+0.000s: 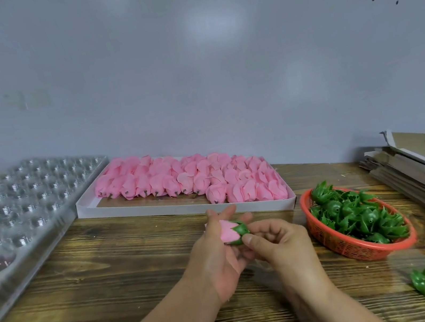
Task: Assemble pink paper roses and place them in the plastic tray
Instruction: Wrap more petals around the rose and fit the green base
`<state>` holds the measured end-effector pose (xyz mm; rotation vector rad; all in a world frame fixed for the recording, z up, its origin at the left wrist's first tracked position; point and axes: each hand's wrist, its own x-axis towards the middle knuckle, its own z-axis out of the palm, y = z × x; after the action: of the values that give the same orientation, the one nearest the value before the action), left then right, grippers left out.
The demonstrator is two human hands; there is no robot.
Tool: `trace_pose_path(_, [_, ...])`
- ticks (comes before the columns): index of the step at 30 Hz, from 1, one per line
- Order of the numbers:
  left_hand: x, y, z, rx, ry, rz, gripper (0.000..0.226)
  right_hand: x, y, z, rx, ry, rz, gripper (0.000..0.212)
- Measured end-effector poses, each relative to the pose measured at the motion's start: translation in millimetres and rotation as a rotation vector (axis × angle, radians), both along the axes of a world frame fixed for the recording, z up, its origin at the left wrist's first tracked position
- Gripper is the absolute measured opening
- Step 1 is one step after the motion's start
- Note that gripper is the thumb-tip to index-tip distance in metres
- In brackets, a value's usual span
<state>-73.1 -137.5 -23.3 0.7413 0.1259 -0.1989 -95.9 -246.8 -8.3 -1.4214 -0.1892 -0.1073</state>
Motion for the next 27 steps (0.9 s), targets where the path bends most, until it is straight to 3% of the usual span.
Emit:
trace_pose_path(8, [0.1, 2.2, -0.1, 0.017, 0.011, -0.005, 0.045, 2.4, -4.0, 0.2, -0.019, -0.012, 0.002, 0.022])
trace_pose_path(18, [-3.7, -0.7, -2.2, -0.017, 0.093, -0.094, 0.048, 3.6, -1.7, -7.3, -0.301, -0.174, -0.009, 0.047])
trace_pose_path(23, [-1.2, 2.6, 1.3, -0.059, 0.102, -0.111, 0.049, 3.9, -4.4, -6.5, -0.28, -0.179, 0.023, 0.04])
trace_pose_path(27, [-4.4, 2.2, 1.0, -0.069, 0.097, -0.16, 0.048, 3.8, -6.4, -5.1, -0.458, -0.371, -0.056, 0.042])
